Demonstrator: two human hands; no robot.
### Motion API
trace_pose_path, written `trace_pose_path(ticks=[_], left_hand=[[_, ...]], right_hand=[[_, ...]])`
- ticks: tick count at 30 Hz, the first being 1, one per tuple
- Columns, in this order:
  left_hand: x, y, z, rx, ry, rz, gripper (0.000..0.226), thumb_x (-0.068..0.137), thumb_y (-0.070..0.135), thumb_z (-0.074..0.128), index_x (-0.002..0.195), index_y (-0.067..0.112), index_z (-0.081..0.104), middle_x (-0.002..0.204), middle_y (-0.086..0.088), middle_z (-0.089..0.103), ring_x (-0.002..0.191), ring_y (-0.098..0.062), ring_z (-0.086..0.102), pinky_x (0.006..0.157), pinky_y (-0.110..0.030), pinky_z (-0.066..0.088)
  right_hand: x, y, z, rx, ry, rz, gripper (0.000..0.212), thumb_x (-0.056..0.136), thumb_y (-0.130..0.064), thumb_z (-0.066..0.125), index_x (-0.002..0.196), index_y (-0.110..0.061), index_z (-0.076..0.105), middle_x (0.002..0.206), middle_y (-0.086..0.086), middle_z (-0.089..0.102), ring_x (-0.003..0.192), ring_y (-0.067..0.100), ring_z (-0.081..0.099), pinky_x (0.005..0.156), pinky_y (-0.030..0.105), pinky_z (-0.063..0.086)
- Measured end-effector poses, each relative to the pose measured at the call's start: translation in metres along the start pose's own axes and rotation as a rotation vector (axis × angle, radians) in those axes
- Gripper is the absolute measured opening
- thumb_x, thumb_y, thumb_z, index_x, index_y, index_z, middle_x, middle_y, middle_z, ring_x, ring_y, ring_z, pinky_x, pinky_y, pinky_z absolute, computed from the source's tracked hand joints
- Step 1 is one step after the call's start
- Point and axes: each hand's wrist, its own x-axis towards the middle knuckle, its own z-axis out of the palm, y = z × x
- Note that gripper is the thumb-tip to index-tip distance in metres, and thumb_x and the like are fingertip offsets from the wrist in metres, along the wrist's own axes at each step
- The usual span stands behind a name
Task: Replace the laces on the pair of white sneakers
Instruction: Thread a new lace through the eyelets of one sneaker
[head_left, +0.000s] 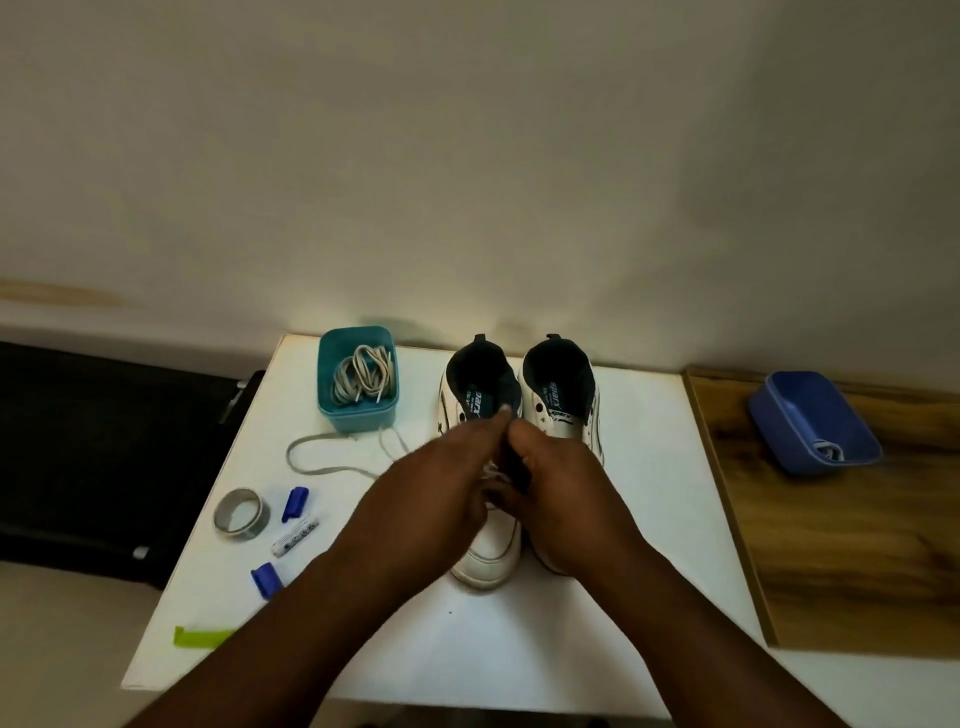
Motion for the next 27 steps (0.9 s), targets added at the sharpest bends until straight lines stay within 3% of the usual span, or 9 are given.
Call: trace_pose_path(ticks=[2,4,7,9,12,15,19,23,27], left_hand=[[-0.001,-0.004,0.008,-0.138,-0.102,-0.019,0.061,0.092,0.017,0.061,0.146,0.041,0.045,0.124,0.013,0.068,0.105,-0.004,0.064,0.083,-0.02,0.05],[0.0,-0.009,0.01,-0.217,-0.053,-0.095,0.036,0.096,0.019,0.059,0.127,0.038,0.061,0.105,0.017,0.07,0.084,0.005,0.064,0.069,-0.011,0.042],[0.007,-0.017,0.009,-0.247,0.051,-0.149,0.02,0.1,0.029,0.061,0.114,0.039,0.071,0.094,0.023,0.07,0.084,0.011,0.063,0.07,-0.007,0.041],[0.01,-0.021,0.01,-0.276,0.097,-0.211,0.012,0.099,0.032,0.064,0.102,0.037,0.074,0.087,0.019,0.072,0.083,0.002,0.066,0.073,-0.017,0.046],[0.011,-0.023,0.014,-0.19,0.116,-0.292,0.011,0.097,0.033,0.062,0.091,0.036,0.07,0.081,0.015,0.07,0.075,-0.003,0.062,0.066,-0.024,0.043],[0.013,-0.018,0.018,-0.342,0.096,-0.336,0.015,0.095,0.024,0.06,0.085,0.031,0.069,0.078,0.01,0.069,0.072,-0.005,0.063,0.064,-0.022,0.043],[0.016,-0.016,0.018,-0.431,0.1,-0.37,0.016,0.096,0.024,0.06,0.086,0.028,0.071,0.078,0.008,0.071,0.073,-0.006,0.064,0.067,-0.026,0.048],[0.015,-0.014,0.016,-0.47,0.089,-0.356,0.017,0.097,0.023,0.059,0.086,0.027,0.072,0.078,0.007,0.07,0.072,-0.007,0.063,0.066,-0.026,0.047],[0.014,-0.015,0.01,-0.49,0.062,-0.29,0.01,0.095,0.031,0.07,0.086,0.026,0.073,0.076,0.011,0.073,0.07,0.0,0.066,0.063,-0.013,0.046]], right_hand=[[0.0,0.002,-0.001,-0.004,-0.003,-0.011,0.029,0.088,-0.026,0.077,0.099,-0.033,0.051,0.089,-0.013,0.066,0.082,0.003,0.063,0.072,0.033,0.057],[0.0,0.004,-0.001,0.027,0.01,-0.013,0.027,0.09,-0.024,0.075,0.094,-0.032,0.05,0.085,-0.013,0.064,0.08,0.003,0.063,0.07,0.034,0.057],[0.002,0.003,0.002,0.136,0.03,-0.01,0.018,0.094,-0.025,0.072,0.099,-0.033,0.057,0.09,-0.012,0.07,0.085,0.002,0.069,0.075,0.033,0.06],[0.003,0.002,0.006,0.239,0.07,0.008,0.017,0.094,-0.02,0.073,0.1,-0.029,0.06,0.089,-0.01,0.073,0.084,0.002,0.072,0.076,0.027,0.06],[0.004,0.003,0.01,0.372,0.178,0.087,0.023,0.089,-0.005,0.075,0.095,-0.024,0.063,0.088,-0.008,0.072,0.085,0.006,0.073,0.076,0.025,0.059],[0.007,0.007,0.012,0.461,0.208,0.135,0.025,0.087,-0.007,0.078,0.098,-0.027,0.069,0.094,-0.013,0.073,0.09,0.007,0.073,0.082,0.03,0.061],[0.006,0.007,0.011,0.386,0.136,0.093,0.015,0.096,-0.016,0.071,0.101,-0.029,0.076,0.093,-0.014,0.076,0.09,0.0,0.072,0.081,0.02,0.057],[0.006,0.011,0.015,0.281,0.101,0.07,0.011,0.1,-0.018,0.064,0.099,-0.022,0.075,0.091,-0.01,0.075,0.089,0.003,0.07,0.081,0.027,0.058],[0.006,0.01,0.012,0.276,0.117,0.036,0.006,0.099,-0.022,0.066,0.099,-0.023,0.073,0.089,-0.01,0.073,0.087,0.005,0.069,0.078,0.024,0.057]])
